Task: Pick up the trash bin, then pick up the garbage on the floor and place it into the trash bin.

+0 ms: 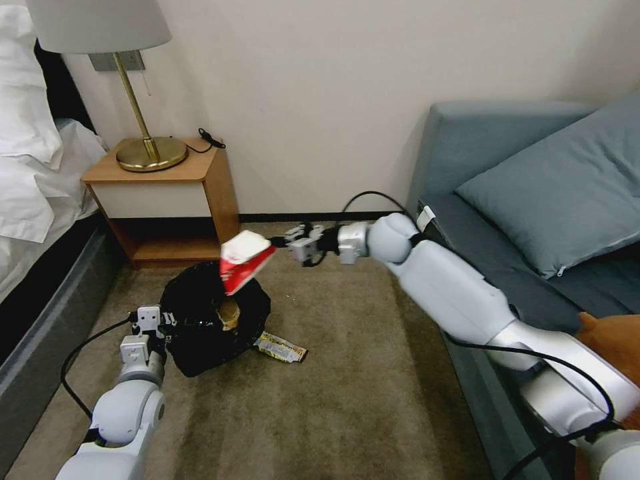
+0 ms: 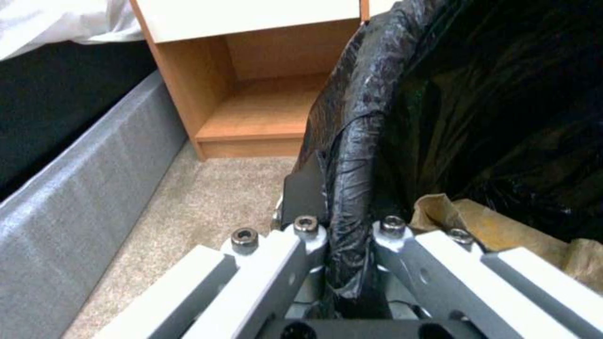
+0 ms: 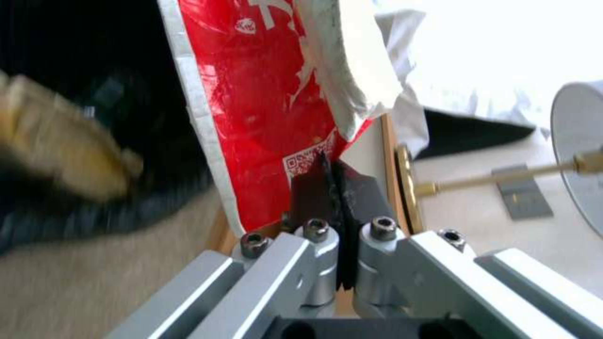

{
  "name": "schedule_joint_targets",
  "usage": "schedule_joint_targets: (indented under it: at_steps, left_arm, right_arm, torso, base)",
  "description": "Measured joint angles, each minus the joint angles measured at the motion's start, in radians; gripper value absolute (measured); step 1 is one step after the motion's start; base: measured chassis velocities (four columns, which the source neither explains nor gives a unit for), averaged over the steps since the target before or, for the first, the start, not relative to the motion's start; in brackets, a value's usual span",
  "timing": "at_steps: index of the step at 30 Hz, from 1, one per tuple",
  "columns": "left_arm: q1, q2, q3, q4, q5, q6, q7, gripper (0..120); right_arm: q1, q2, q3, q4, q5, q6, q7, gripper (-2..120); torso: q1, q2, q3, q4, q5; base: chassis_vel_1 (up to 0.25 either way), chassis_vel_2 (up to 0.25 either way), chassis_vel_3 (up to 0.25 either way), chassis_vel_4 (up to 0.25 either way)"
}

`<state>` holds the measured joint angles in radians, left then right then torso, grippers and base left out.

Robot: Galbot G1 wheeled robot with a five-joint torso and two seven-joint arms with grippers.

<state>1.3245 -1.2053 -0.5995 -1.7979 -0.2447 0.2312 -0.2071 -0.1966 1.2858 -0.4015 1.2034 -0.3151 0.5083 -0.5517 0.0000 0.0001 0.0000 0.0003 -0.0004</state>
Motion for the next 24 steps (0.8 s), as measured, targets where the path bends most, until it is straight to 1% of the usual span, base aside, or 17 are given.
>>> schedule_joint_targets:
  at_steps: [4, 18, 20, 22, 24]
  left_arm:
    - [-0.007, -0.004, 0.002, -0.002, 0.002, 0.004, -0.004, 1]
    - [0.006, -0.01, 0.002, -0.006, 0.004, 0.004, -0.006, 1]
    - [0.006, -0.011, 0.002, -0.008, 0.004, 0.003, -0.006, 1]
    - [0.006, -0.011, 0.002, -0.009, 0.004, 0.003, -0.006, 1]
    - [0.007, -0.01, 0.001, -0.012, 0.003, 0.003, -0.007, 1]
  right_arm:
    - [-0.016, 0.03, -0.026, -0.024, -0.009, -0.004, 0.023, 0]
    - [-0.07, 0.071, -0.059, -0.108, -0.064, 0.023, 0.061, 0]
    - [-0.08, 0.092, -0.06, -0.144, -0.106, 0.048, 0.095, 0]
    - [-0.08, 0.094, -0.06, -0.147, -0.109, 0.05, 0.101, 0]
    - [-0.086, 0.1, -0.073, -0.151, -0.114, 0.052, 0.131, 0]
  torso:
    - [0.0, 0.0, 0.0, -0.0002, 0.0002]
    - [0.0, 0.0, 0.0, -0.0003, 0.0003]
    - [0.0, 0.0, 0.0, -0.0002, 0.0003]
    - [0.0, 0.0, 0.0, -0.0002, 0.0003]
    - [0.0, 0.0, 0.0, -0.0003, 0.0003]
  base:
    - [0.0, 0.0, 0.0, 0.0]
    - [0.0, 0.0, 0.0, 0.0]
    - [0.0, 0.0, 0.0, 0.0]
    - [0.0, 0.0, 0.0, 0.0]
    - [0.0, 0.0, 0.0, 0.0]
